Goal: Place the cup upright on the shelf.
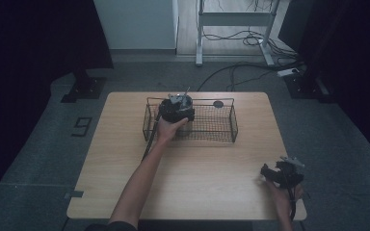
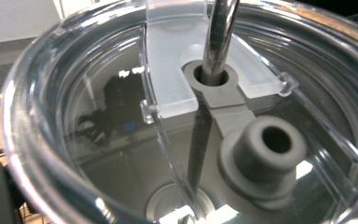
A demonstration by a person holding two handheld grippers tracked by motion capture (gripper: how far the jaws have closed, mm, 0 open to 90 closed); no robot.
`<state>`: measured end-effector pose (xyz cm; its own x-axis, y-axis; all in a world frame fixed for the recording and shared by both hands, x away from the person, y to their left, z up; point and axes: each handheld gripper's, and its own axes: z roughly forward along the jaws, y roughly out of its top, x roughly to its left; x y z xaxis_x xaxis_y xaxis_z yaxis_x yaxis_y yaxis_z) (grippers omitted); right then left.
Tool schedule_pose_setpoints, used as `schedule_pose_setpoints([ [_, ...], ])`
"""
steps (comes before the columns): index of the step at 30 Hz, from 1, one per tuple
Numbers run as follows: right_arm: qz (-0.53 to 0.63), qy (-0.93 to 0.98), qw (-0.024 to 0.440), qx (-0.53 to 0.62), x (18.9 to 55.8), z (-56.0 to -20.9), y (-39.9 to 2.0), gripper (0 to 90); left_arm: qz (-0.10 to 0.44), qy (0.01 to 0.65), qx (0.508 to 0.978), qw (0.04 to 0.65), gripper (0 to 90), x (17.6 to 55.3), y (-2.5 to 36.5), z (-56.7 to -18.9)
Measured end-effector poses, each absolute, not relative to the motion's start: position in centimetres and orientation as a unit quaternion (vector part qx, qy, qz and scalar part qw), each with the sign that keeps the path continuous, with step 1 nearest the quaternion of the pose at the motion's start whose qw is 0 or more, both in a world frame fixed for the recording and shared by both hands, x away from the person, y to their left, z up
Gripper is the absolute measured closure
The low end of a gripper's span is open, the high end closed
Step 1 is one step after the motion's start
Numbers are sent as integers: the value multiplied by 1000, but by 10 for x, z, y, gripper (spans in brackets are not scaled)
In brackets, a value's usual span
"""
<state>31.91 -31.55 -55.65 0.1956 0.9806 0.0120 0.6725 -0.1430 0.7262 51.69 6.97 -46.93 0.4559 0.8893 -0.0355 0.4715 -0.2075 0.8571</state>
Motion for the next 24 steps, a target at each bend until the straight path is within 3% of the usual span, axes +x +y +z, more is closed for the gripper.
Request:
schedule_pose_setpoints([
  [11, 255, 580, 302, 712, 319, -556, -315, 64, 250, 467, 747, 402, 0, 510, 67, -470],
  [24, 255, 580, 302, 712, 319, -556, -315, 65, 259, 479, 725, 422, 0, 494, 78, -443],
])
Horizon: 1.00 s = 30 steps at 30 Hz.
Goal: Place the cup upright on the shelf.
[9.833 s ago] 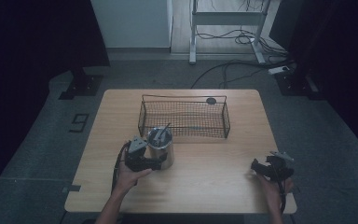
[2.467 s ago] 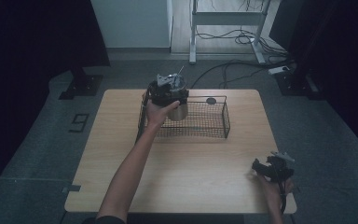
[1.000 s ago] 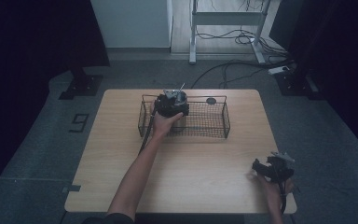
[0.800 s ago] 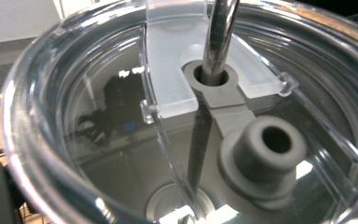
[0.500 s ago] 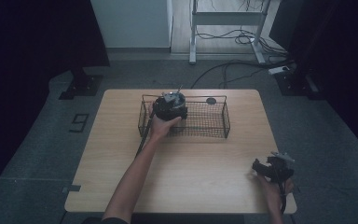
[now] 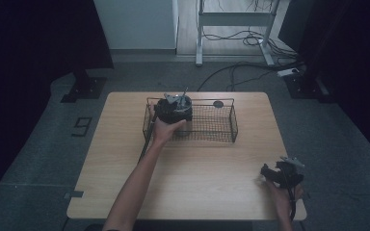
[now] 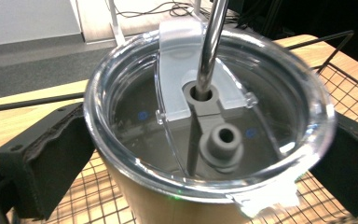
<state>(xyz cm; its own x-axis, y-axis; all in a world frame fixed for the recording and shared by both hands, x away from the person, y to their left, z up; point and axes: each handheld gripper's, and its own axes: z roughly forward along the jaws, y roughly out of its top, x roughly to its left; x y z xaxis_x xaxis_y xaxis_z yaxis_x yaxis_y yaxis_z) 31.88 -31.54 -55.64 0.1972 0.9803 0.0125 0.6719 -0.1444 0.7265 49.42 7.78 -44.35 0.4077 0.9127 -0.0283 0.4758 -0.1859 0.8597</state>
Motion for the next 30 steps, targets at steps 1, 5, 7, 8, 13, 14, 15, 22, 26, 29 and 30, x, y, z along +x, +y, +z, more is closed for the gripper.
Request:
schedule_pose_setpoints([
  [1, 255, 580, 302, 712, 319, -556, -315, 65, 261, 471, 724, 432, 0, 489, 81, -439],
  [5, 255, 580, 302, 712, 319, -556, -315, 65, 270, 458, 725, 437, 0, 479, 85, -432],
  [7, 255, 580, 302, 712, 319, -556, -315, 65, 269, 452, 728, 441, 14, 475, 86, -430],
  [8, 255, 580, 302, 712, 319, -556, -315, 65, 270, 449, 729, 441, 16, 473, 87, -429],
  [13, 255, 580, 302, 712, 319, -556, -315, 65, 264, 440, 737, 441, 19, 461, 89, -427],
  [14, 255, 580, 302, 712, 319, -556, -315, 65, 261, 441, 738, 439, 19, 459, 89, -427],
  [15, 255, 580, 302, 712, 319, -556, -315, 65, 256, 441, 739, 440, 21, 456, 90, -427],
  [22, 255, 580, 302, 712, 319, -556, -315, 65, 249, 430, 747, 441, 31, 438, 96, -428],
  [26, 255, 581, 303, 711, 319, -556, -316, 65, 236, 432, 751, 441, 36, 430, 101, -428],
  [29, 255, 580, 303, 711, 319, -556, -316, 65, 231, 432, 753, 439, 42, 423, 104, -431],
  [30, 254, 580, 302, 713, 319, -556, -315, 65, 229, 432, 755, 438, 42, 418, 106, -434],
])
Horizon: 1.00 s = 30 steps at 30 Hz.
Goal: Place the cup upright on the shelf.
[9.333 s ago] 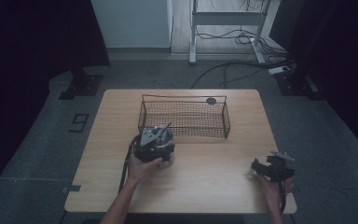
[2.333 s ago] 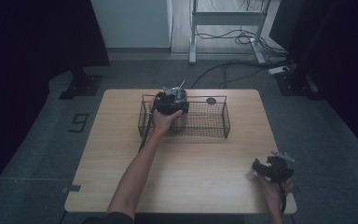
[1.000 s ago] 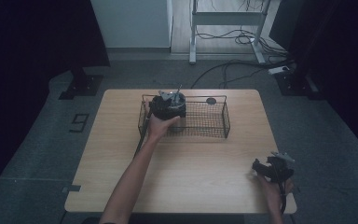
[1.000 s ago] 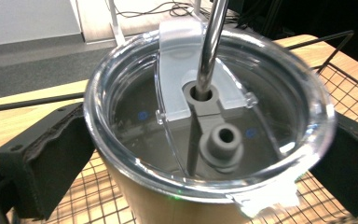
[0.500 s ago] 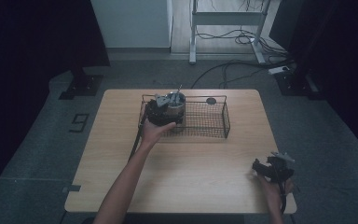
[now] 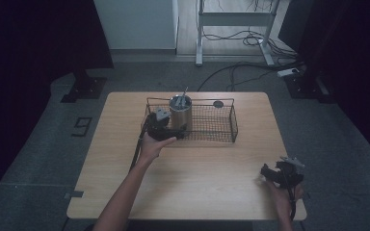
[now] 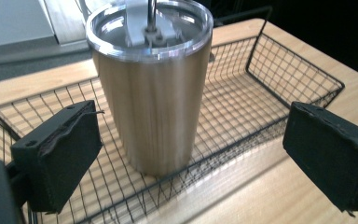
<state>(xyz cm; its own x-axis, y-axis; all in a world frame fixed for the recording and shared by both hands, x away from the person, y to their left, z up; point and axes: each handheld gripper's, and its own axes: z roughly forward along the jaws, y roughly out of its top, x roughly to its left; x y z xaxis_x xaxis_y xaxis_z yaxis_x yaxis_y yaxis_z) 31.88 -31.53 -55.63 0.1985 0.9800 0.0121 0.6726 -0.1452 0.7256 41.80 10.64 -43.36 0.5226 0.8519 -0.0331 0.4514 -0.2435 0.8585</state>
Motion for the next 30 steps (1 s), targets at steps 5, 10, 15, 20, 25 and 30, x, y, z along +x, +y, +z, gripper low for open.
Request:
schedule_pose_setpoints([
  [5, 255, 579, 302, 713, 319, -556, -315, 65, 236, 434, 742, 454, 73, 403, 116, -436],
  [10, 255, 579, 302, 713, 319, -556, -315, 65, 228, 430, 740, 463, 89, 390, 122, -435],
  [15, 255, 580, 302, 713, 319, -556, -315, 65, 219, 429, 743, 465, 90, 373, 130, -438],
  [20, 255, 579, 302, 713, 319, -556, -315, 65, 212, 433, 746, 460, 90, 357, 139, -449],
  [25, 255, 579, 302, 713, 319, -556, -315, 65, 201, 443, 748, 451, 91, 346, 151, -463],
  [30, 255, 579, 302, 713, 319, -556, -315, 65, 194, 453, 744, 450, 107, 334, 160, -474],
])
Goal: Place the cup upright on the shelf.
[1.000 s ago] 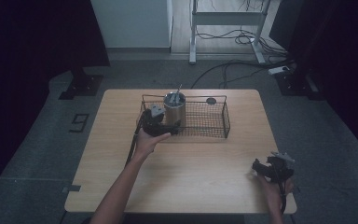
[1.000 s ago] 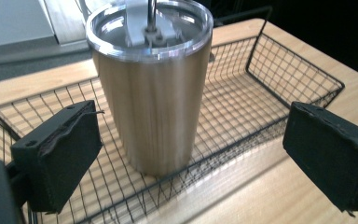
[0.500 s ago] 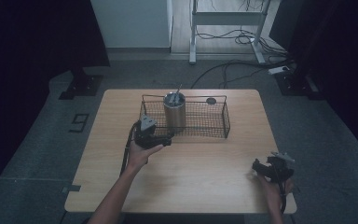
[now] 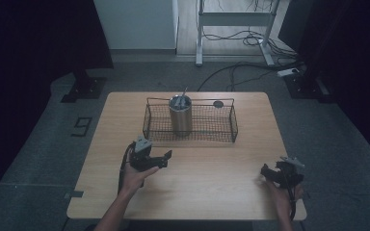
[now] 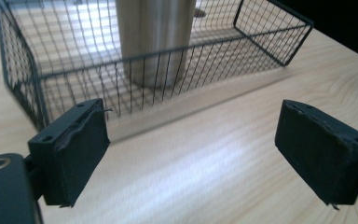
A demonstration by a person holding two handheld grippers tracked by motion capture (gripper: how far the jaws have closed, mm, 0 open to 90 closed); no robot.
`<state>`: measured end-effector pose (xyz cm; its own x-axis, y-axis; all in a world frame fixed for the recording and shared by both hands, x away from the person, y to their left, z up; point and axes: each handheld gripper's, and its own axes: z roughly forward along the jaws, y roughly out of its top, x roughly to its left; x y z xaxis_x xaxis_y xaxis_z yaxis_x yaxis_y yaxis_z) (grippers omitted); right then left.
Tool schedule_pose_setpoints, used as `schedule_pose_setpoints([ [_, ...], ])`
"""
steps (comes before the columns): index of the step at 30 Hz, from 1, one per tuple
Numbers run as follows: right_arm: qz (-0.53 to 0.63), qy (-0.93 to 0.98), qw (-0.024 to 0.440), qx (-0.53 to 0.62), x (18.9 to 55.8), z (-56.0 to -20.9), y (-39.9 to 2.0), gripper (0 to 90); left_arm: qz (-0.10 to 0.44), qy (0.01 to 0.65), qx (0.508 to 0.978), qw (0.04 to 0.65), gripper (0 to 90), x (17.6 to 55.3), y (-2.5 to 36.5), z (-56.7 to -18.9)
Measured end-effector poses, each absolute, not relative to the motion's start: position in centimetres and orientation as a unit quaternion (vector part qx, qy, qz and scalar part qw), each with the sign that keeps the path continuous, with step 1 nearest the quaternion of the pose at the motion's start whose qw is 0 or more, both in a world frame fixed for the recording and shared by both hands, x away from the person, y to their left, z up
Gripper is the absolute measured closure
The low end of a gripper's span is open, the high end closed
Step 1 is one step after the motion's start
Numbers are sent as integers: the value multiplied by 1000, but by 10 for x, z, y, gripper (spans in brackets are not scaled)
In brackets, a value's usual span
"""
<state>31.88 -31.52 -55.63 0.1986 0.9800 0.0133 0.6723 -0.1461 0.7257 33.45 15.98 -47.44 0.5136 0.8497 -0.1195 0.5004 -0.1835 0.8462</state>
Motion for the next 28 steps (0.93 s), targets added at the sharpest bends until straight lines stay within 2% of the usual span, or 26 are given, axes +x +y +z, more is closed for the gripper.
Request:
schedule_pose_setpoints([
  [10, 255, 579, 302, 713, 319, -556, -315, 65, 175, 461, 749, 443, 109, 312, 178, -498],
  [12, 255, 579, 302, 713, 319, -556, -315, 65, 165, 477, 745, 438, 134, 309, 181, -502],
  [13, 254, 579, 303, 714, 319, -556, -315, 64, 170, 462, 755, 433, 136, 303, 182, -506],
  [28, 255, 582, 302, 710, 320, -556, -316, 60, 159, 468, 761, 421, 137, 303, 183, -514],
])
